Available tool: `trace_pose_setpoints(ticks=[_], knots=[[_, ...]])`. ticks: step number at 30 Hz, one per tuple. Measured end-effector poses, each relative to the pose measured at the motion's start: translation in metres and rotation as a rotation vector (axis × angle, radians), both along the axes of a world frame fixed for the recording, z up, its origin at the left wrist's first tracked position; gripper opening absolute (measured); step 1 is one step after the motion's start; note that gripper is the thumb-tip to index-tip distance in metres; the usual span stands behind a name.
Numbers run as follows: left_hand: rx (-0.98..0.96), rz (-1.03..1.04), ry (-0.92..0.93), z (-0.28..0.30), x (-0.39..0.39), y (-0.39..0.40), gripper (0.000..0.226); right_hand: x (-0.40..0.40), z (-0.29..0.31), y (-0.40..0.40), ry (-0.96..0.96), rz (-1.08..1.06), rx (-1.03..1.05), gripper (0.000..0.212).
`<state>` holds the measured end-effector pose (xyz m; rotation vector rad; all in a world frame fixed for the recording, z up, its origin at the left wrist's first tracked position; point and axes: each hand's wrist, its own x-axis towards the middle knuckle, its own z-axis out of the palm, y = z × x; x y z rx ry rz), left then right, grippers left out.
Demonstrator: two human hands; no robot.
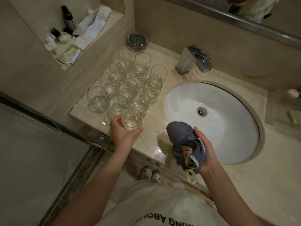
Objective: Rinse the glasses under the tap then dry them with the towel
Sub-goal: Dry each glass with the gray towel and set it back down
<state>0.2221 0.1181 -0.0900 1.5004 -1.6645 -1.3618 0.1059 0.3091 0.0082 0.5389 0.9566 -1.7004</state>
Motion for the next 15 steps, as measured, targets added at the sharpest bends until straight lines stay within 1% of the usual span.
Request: trace_pose_setpoints(ticks=[1,4,8,12,14,15], knots=[[0.004,0.006,-0.001,0.0,-0.001,0.001,0.086,0.0,-0.002,0.0,-0.002,0.012,0.004,0.041],[-0.016,0.014,-0.012,0.0,-0.004,0.002,0.087,-0.001,-0.007,0.002,-0.005,0.001,0.039,0.035],[-0.051,0.012,-0.039,-0.001,-0.004,0.004,0.088,-0.001,-0.001,0.001,-0.013,-0.022,0.028,0.034],[-0.073,-0.06,-0.035,0.004,0.0,0.003,0.093,0.0,-0.001,-0.001,0.0,0.002,0.033,0.033],[-0.076,-0.106,0.003,0.009,0.005,0.001,0.093,0.0,-0.003,-0.004,0.003,0.034,0.004,0.041],[-0.082,-0.12,0.018,0.012,0.007,0.0,0.092,0.0,-0.003,-0.005,-0.002,0.042,0.005,0.041]])
